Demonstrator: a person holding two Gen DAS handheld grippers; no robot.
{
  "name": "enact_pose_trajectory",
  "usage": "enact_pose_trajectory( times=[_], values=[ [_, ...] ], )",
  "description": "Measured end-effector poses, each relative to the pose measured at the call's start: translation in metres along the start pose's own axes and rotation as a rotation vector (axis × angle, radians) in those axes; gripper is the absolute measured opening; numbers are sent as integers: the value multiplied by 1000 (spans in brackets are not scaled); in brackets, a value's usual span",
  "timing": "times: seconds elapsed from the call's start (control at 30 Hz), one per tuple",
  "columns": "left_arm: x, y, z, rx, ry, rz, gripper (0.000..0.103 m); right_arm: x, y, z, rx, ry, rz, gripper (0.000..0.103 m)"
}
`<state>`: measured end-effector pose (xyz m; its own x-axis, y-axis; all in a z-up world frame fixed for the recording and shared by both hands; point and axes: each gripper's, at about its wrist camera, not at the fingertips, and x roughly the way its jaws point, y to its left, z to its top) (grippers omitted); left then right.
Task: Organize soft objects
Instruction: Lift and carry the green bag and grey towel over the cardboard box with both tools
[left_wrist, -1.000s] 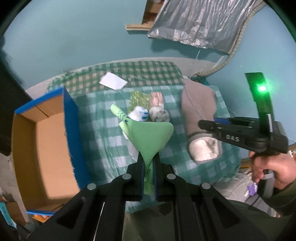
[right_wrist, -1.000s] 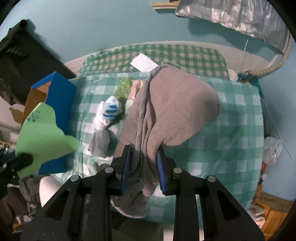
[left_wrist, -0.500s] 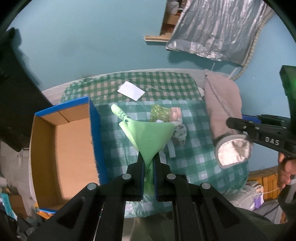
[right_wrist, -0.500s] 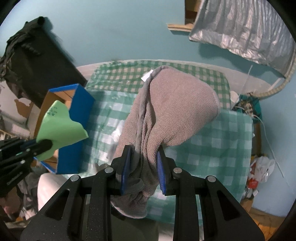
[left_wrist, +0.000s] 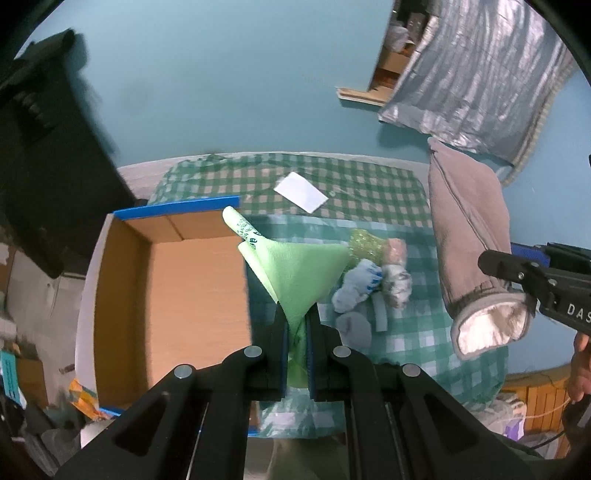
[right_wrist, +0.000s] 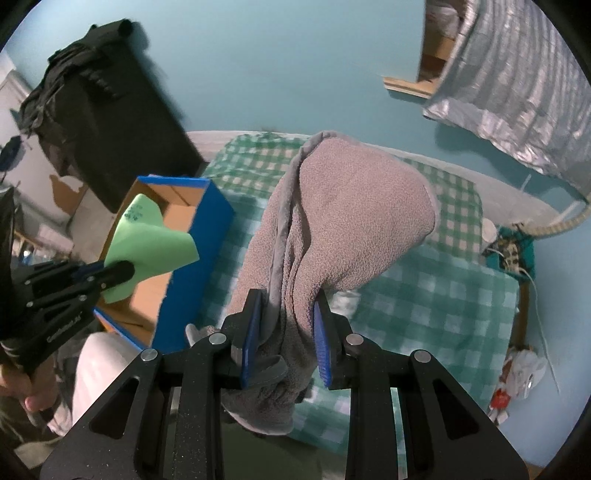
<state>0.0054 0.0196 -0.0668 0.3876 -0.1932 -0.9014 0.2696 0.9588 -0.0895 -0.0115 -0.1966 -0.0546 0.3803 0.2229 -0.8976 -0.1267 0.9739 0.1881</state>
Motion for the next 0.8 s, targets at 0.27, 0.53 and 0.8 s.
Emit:
enact_pose_trajectory(
  times=[0.27,0.53,0.8],
  values=[
    [-5,38,-5,-85,-10,36,8,13,39,17,-77,8,42,25],
    [-7,72,-11,-159,-10,74,8,31,78,30,-157,28,84,25],
    [-1,102,-19,-221,5,114,8,55,115,42,-237,58,119,25]
  ],
)
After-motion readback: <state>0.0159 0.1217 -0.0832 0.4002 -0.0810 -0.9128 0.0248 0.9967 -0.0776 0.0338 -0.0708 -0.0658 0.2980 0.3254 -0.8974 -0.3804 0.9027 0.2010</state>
